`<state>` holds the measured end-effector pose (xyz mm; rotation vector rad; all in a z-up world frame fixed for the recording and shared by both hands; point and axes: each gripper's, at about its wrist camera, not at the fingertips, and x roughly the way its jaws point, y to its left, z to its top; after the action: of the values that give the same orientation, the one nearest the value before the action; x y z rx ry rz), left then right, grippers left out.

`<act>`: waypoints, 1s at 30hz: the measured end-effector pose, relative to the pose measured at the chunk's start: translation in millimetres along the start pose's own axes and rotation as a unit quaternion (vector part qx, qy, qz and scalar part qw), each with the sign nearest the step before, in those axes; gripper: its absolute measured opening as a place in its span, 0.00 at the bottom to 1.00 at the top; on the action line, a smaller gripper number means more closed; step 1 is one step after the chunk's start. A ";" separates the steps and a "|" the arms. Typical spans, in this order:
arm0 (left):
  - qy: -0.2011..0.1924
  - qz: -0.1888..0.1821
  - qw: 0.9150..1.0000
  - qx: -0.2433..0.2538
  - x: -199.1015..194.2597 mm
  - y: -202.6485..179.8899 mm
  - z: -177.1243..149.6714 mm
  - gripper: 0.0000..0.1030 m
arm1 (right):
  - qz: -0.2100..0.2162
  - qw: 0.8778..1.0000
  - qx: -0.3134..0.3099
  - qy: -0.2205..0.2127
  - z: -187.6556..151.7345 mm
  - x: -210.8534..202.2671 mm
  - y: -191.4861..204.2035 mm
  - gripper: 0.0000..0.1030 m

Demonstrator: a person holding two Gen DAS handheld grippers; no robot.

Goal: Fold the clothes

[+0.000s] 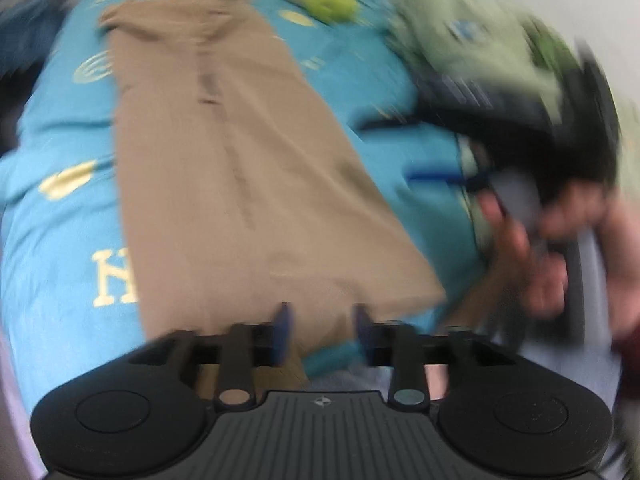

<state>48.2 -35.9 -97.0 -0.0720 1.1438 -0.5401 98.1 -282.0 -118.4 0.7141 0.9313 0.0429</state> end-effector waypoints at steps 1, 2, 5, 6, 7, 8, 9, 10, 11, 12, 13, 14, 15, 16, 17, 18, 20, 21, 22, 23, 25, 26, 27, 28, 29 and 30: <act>-0.014 0.001 0.999 -0.038 -1.8 14.0 1.1 0.64 | 0.000 1.000 0.003 0.007 -1.0 2.3 -0.8 0.86; -0.028 0.002 0.997 -0.076 -3.6 28.1 2.3 0.66 | -0.001 1.000 0.004 0.015 -2.1 5.5 -1.4 0.86; -0.041 0.030 0.984 -0.170 1.7 66.0 -0.8 0.70 | -0.021 0.999 -0.001 0.041 -5.9 19.0 0.0 0.86; -0.038 0.036 0.980 -0.194 5.2 76.8 -3.1 0.70 | -0.034 0.998 -0.006 0.049 -7.3 24.1 1.2 0.86; -0.032 0.034 0.975 -0.217 7.2 86.0 -4.5 0.70 | -0.041 0.998 -0.011 0.055 -8.6 27.7 2.6 0.86; -0.027 0.026 0.971 -0.236 8.2 92.6 -6.0 0.70 | -0.045 0.997 -0.019 0.056 -10.3 29.6 4.8 0.87; -0.023 0.019 0.968 -0.250 8.7 97.1 -7.0 0.70 | -0.046 0.997 -0.024 0.061 -12.3 29.9 6.1 0.87; -0.024 0.015 0.967 -0.253 8.3 97.3 -7.2 0.72 | -0.046 0.996 -0.028 0.065 -14.3 30.2 7.3 0.87; -0.022 0.011 0.967 -0.252 8.1 96.2 -7.0 0.72 | -0.047 0.996 -0.032 0.070 -16.2 30.4 8.4 0.87; -0.015 0.006 0.970 -0.243 8.7 92.4 -6.7 0.72 | -0.042 0.996 -0.026 0.080 -18.7 30.1 7.7 0.88; -0.006 -0.004 0.972 -0.234 10.0 87.9 -7.2 0.72 | -0.038 0.995 -0.021 0.090 -21.2 29.8 7.2 0.88; 0.005 -0.012 0.974 -0.225 11.8 83.2 -8.0 0.72 | -0.038 0.994 -0.023 0.100 -24.6 29.1 9.2 0.88; 0.016 -0.017 0.976 -0.215 13.6 78.3 -9.6 0.71 | -0.039 0.992 -0.030 0.113 -29.3 28.6 12.4 0.88; 0.024 -0.018 0.978 -0.205 14.0 73.2 -10.8 0.67 | -0.040 0.990 -0.041 0.127 -34.6 28.4 16.6 0.88; 0.031 -0.018 0.980 -0.196 14.3 68.1 -11.6 0.58 | -0.042 0.988 -0.053 0.139 -38.7 28.9 21.1 0.88; 0.039 -0.020 0.981 -0.188 14.9 63.5 -12.7 0.51 | -0.043 0.985 -0.067 0.150 -44.0 28.6 26.1 0.88; 0.049 -0.013 0.983 -0.176 14.7 55.8 -15.8 0.17 | -0.053 0.980 -0.099 0.164 -54.3 28.5 36.1 0.83; 0.049 -0.005 0.984 -0.171 13.3 53.1 -16.7 0.11 | -0.065 0.976 -0.120 0.169 -59.4 29.0 41.7 0.73; 0.045 -0.001 0.984 -0.171 11.0 52.8 -16.8 0.06 | -0.075 0.972 -0.144 0.173 -64.5 28.5 48.4 0.61; 0.039 0.001 0.985 -0.171 9.5 54.5 -16.2 0.03 | -0.084 0.965 -0.172 0.179 -68.6 28.0 55.6 0.51; 0.004 0.000 0.986 -0.165 -3.1 55.8 -16.2 0.03 | -0.096 0.957 -0.207 0.178 -68.3 22.0 65.1 0.14; -0.017 -0.003 0.987 -0.161 -13.6 54.1 -17.2 0.03 | -0.098 0.955 -0.219 0.175 -66.8 17.5 69.1 0.14; -0.039 -0.009 0.987 -0.158 -26.0 52.6 -18.6 0.03 | -0.092 0.954 -0.233 0.166 -64.8 9.2 73.4 0.13; -0.060 -0.016 0.986 -0.157 -39.4 51.0 -20.0 0.02 | -0.086 0.953 -0.246 0.157 -62.6 0.5 77.5 0.13; -0.080 -0.024 0.984 -0.157 -54.6 49.3 -21.2 0.02 | -0.070 0.957 -0.242 0.142 -59.4 -13.7 78.5 0.13; -0.099 -0.033 0.982 -0.158 -69.9 47.5 -22.4 0.02 | -0.055 0.961 -0.239 0.127 -56.2 -27.8 79.5 0.13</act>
<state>25.1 41.2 -62.9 -0.4296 1.0255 -0.3957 60.0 -199.3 -74.2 0.2090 1.1500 0.2586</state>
